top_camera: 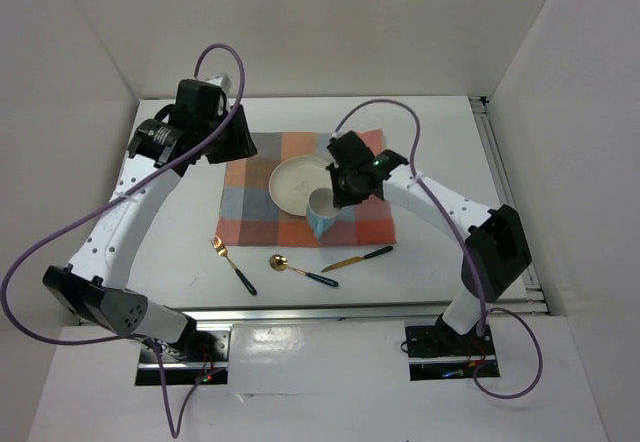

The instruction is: Set the dinner table for one person

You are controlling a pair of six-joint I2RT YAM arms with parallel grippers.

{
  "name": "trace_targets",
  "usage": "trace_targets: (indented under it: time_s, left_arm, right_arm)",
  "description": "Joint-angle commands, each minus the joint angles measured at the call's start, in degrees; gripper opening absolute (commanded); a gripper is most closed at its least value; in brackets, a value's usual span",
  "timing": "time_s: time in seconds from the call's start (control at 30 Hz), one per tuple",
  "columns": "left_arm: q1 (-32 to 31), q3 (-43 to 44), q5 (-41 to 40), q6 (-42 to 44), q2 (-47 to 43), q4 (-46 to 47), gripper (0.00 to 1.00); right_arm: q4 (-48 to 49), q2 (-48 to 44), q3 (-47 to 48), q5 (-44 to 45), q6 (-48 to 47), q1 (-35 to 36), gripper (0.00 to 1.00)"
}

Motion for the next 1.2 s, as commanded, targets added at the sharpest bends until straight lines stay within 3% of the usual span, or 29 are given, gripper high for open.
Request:
trace_targets:
  time_s: [0.0,0.1,0.2,0.43,0.83,0.93,1.07,1.1,1.17]
  left_arm:
    - [0.4,-0.5,1.9,0.4,-1.7,3.0,0.59]
    - [1.0,-3.5,1.4,-0.3,-1.7,3.0,0.58]
    - [1.0,-13.9,-1.3,-2.3,-5.5,6.9,0.58]
    - [-1.1,-28.9,-3.7,-9.7,-12.9,7.0,0.55]
    - [-2.7,-42.1,-6.6,-17.0,-26.8,2.4,0.55]
    - [-2.7,-42.8,-6.6,-17.6,-26.8,1.6,0.55]
    - [-2.7,-44.1,-7.1,-18.1,-26.8,0.2,0.63]
    - [-2.7,-44.8,-7.1,-18.1,-26.8,0.2,0.64]
    - [-2.7,-46.0,-7.1,-19.9,-26.3,-0.3,0.74]
  right_arm:
    - [-4.9,1.5,12.2,6.4,0.0,-6.1,0.00]
    - [-8.0,8.5,23.1,5.7,-1.4,-13.4,0.00]
    - [-9.3,17.5,38.0,5.1,-2.2,-19.5,0.00]
    - [-13.2,36.4,59.5,3.8,-1.6,-24.4,0.00]
    - [-11.1,43.0,58.4,5.1,-0.5,-26.1,0.00]
    - [-9.7,42.5,57.2,5.1,-0.5,-26.1,0.00]
    - [-8.7,41.3,56.7,4.3,-0.5,-25.6,0.39]
    - [-8.0,40.8,56.2,3.6,-0.5,-25.5,0.58]
    - [-7.2,39.3,56.2,2.0,-0.5,-25.5,0.67]
